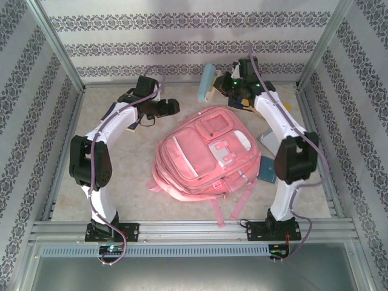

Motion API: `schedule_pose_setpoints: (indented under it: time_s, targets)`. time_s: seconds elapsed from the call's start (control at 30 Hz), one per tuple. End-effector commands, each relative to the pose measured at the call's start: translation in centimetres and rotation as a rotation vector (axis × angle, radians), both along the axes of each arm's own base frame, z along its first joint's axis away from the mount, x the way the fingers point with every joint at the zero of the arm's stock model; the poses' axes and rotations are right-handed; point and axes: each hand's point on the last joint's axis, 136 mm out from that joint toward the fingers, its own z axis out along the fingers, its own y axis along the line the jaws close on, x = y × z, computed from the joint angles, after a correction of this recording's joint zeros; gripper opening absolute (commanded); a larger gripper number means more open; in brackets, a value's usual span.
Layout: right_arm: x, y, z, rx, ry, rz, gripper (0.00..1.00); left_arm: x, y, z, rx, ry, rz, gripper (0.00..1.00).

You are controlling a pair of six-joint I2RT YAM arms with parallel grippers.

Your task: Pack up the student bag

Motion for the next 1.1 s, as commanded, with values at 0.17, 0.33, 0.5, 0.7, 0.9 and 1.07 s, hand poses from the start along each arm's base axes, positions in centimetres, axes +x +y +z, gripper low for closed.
schedule_pose_setpoints:
  time_s: [0.17,0.33,0.5,0.7,0.9,1.07]
  targets:
    - [-7.3,-5.3,1.6,-0.054,-0.078,-0.115,0.0,-1.7,-4.9,-4.5,0.22,0.062,-0.295,0.94]
    - [-11.3,-7.6,0.6,-0.087,-0.063,-0.122,0.0,-1.0,-8.6,-5.4,0.152,0.055,-0.387,0.91]
    - [-14.3,-10.8,-2.2,-0.136,0.003,-0.212,0.0,0.0,-10.8,-6.3,0.134,0.051,-0.407,0.87]
    - [-18.5,-13.7,-6.5,-0.26,0.09,-0.309,0.0,0.1,-7.9,-10.8,0.27,0.161,-0.275,0.73]
    - [-19.9,-13.7,-9.1,-0.268,0.117,-0.298,0.0,-0.7,0.1,-13.6,0.38,0.275,0.054,0.71]
    - [-19.3,-12.7,-8.5,-0.25,0.078,-0.269,0.0,-2.8,8.3,-14.4,0.266,0.366,0.404,0.66]
